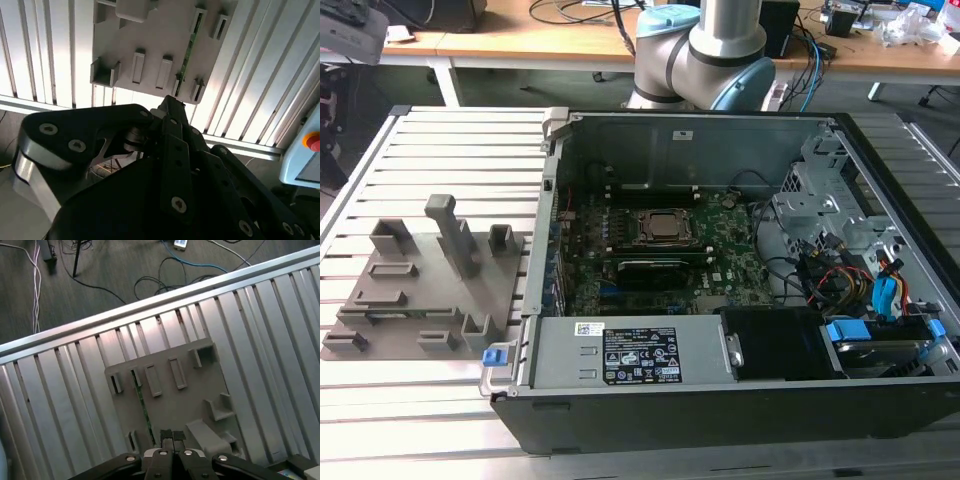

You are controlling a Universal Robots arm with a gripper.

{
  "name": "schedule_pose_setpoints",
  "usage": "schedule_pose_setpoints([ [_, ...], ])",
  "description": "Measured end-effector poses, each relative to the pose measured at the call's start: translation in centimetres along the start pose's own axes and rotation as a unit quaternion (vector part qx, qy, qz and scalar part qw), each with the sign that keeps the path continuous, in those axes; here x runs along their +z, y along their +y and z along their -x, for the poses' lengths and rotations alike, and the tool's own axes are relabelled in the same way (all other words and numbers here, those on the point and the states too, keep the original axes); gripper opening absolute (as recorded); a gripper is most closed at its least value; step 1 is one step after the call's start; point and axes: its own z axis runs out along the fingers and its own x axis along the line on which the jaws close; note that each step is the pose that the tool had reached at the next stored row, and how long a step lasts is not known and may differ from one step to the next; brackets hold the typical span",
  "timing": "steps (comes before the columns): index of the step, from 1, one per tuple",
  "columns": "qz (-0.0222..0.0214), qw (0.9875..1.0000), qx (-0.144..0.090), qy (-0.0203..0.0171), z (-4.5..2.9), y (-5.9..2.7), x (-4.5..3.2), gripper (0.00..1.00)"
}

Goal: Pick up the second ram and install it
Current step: 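Pick up the second ram and move it above second insertion slot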

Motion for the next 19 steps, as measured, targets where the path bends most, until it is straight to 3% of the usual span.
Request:
schedule_pose_setpoints([
  [6,0.001,0.9983,-0.059,0.0034,0.0,0.0,0.0,0.11],
  [11,0.0017,0.9947,-0.102,0.0058,0.0,0.0,0.0,0.11],
  [16,0.0017,0.9946,-0.103,0.0059,0.0,0.0,0.0,0.11],
  [18,0.0017,0.9946,-0.103,0.0059,0.0,0.0,0.0,0.24],
  [19,0.0017,0.9946,-0.104,0.0059,0.0,0.0,0.0,0.24],
])
